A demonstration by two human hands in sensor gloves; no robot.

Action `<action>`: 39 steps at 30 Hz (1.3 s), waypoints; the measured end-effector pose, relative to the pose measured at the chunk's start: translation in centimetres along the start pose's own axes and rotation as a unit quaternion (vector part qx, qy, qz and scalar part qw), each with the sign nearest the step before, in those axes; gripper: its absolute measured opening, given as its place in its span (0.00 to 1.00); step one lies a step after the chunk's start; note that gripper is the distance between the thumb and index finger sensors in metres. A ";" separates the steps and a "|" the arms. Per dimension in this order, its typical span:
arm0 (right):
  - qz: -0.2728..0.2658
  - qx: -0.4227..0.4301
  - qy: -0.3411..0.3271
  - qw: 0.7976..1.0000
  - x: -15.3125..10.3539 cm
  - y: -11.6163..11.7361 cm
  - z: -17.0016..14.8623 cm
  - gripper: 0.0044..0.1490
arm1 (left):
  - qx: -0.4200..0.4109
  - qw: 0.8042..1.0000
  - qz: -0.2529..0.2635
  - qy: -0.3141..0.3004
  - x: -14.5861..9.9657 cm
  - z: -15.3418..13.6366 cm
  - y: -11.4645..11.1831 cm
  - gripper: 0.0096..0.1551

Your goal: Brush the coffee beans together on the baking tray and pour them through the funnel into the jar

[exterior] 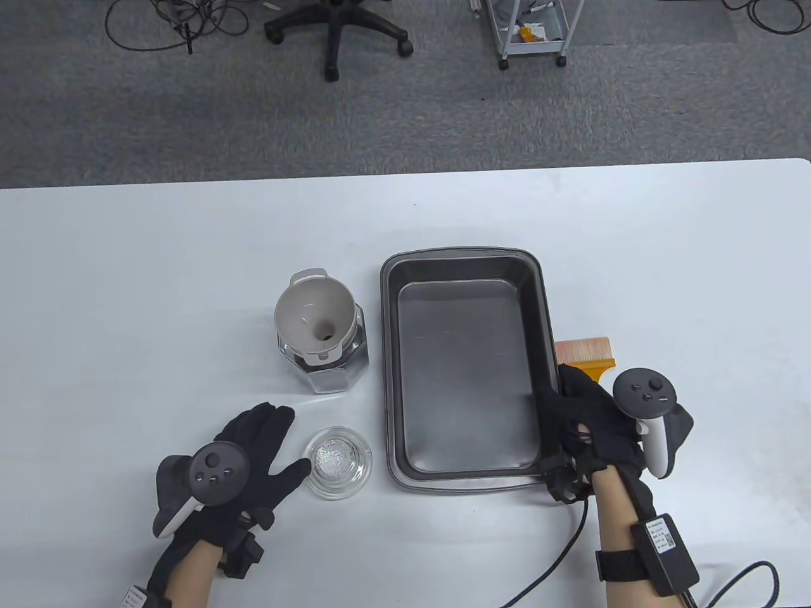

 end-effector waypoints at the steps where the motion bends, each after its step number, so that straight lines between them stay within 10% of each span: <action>1: -0.002 -0.003 0.001 1.000 0.0 0.0 0.0 0.24 | 0.000 1.000 -0.001 0.001 0.0 0.0 0.0 0.50; 26: -0.045 -0.125 -0.107 0.985 -6.2 -1.0 6.4 0.48 | -0.009 1.000 0.015 0.007 -0.2 -0.6 0.7 0.50; 39: -0.010 -0.159 -0.280 0.947 -11.4 3.9 20.1 0.46 | -0.028 0.999 0.014 0.005 0.1 -0.8 0.9 0.50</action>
Point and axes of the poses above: the tracker on the back of each hand, its own z axis roughly to the thumb side, its own x axis roughly from the wrist to the fingertips, y = z × x, the point moved 4 cm from there along x, roughly from the wrist to the fingertips, and after that the axes turned 2 degrees about -y, right-handed, at the moved point
